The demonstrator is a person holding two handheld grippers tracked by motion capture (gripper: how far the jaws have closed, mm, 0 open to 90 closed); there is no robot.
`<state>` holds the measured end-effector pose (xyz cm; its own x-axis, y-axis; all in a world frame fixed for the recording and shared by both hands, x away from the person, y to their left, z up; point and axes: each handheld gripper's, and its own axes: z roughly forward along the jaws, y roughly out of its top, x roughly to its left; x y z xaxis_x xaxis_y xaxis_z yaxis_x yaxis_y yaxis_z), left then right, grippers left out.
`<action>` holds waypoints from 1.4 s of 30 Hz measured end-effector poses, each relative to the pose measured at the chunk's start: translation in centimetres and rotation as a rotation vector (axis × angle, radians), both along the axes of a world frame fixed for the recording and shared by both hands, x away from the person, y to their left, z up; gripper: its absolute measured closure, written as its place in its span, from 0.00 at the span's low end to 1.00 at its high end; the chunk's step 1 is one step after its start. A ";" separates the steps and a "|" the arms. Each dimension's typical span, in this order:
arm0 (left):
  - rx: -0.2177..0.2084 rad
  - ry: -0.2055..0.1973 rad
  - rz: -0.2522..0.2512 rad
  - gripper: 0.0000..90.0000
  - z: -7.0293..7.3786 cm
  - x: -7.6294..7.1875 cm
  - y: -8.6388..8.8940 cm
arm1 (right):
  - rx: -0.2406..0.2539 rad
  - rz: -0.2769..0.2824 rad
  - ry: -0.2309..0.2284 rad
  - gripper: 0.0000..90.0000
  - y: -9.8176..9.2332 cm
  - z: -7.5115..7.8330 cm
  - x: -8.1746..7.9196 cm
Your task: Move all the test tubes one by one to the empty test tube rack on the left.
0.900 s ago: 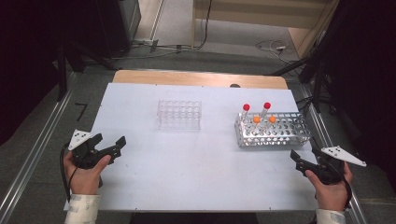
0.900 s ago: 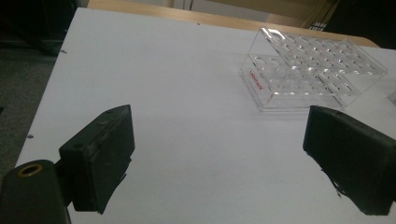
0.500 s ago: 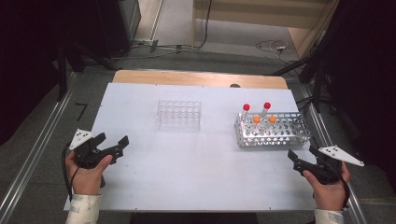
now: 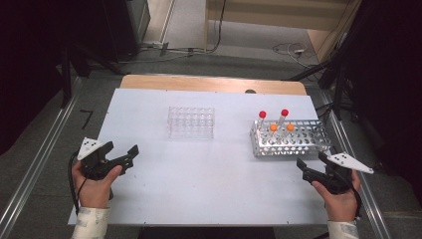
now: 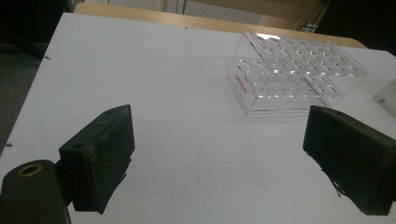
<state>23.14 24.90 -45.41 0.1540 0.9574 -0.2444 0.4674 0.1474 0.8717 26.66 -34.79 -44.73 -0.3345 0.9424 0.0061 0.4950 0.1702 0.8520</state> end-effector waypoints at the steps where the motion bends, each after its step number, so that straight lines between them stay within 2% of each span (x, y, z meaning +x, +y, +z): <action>1: 0.000 0.000 0.000 0.11 0.0 0.0 0.0 | 0.003 0.000 0.002 0.18 0.2 0.0 0.0; 6: -0.017 0.006 -0.011 0.11 0.0 0.0 -0.1 | 0.002 0.014 0.005 0.19 0.8 -0.1 0.4; 15: -0.015 0.006 -0.015 0.11 0.0 0.1 -0.3 | -0.009 0.038 0.003 0.19 1.6 -0.1 0.9; 25: -0.010 0.010 -0.021 0.11 -0.1 0.2 -0.6 | -0.022 0.056 -0.024 0.26 3.2 0.1 2.0; 30: -0.009 0.014 -0.022 0.11 -0.2 0.2 -0.6 | -0.034 0.068 -0.021 0.28 3.9 -0.1 2.5; 36: -0.006 0.021 -0.024 0.11 -0.3 0.3 -0.7 | -0.025 0.073 -0.034 0.36 4.7 -0.4 3.2; 40: -0.025 0.023 -0.027 0.11 -0.3 0.3 -0.6 | -0.029 0.082 -0.045 0.45 5.1 -0.7 3.6; 42: -0.021 0.022 -0.024 0.11 -0.3 0.3 -0.6 | -0.034 0.085 -0.047 0.47 5.2 -0.8 3.7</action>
